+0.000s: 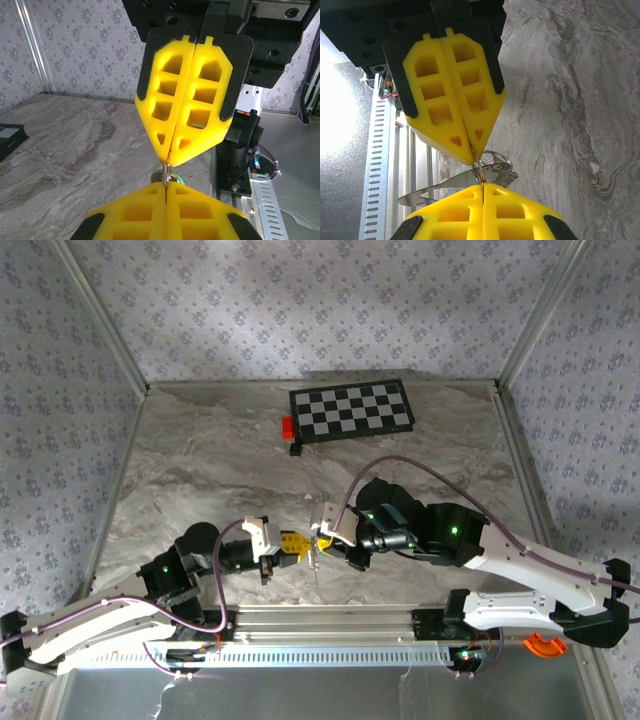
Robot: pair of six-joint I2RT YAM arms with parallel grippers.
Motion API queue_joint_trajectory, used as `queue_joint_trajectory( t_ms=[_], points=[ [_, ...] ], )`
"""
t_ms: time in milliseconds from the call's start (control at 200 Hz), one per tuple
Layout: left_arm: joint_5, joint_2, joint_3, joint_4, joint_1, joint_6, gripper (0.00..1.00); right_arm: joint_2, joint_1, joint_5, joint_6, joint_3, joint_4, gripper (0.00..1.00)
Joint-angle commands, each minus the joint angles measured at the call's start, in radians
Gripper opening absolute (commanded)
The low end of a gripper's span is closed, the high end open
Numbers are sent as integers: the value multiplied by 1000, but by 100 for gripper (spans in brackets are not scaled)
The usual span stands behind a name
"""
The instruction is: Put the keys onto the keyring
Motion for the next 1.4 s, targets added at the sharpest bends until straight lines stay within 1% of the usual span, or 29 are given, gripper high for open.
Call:
queue_joint_trajectory(
  t_ms=[0, 930, 1394],
  points=[
    [4, -11, 9, 41, -5, -5, 0, 4, 7, -28, 15, -2, 41, 0],
    [2, -19, 19, 24, -5, 1, 0, 16, 12, -49, 10, -8, 49, 0],
    [-1, -22, 21, 35, -6, -20, 0, 30, 49, -17, -14, -16, 43, 0]
  ],
)
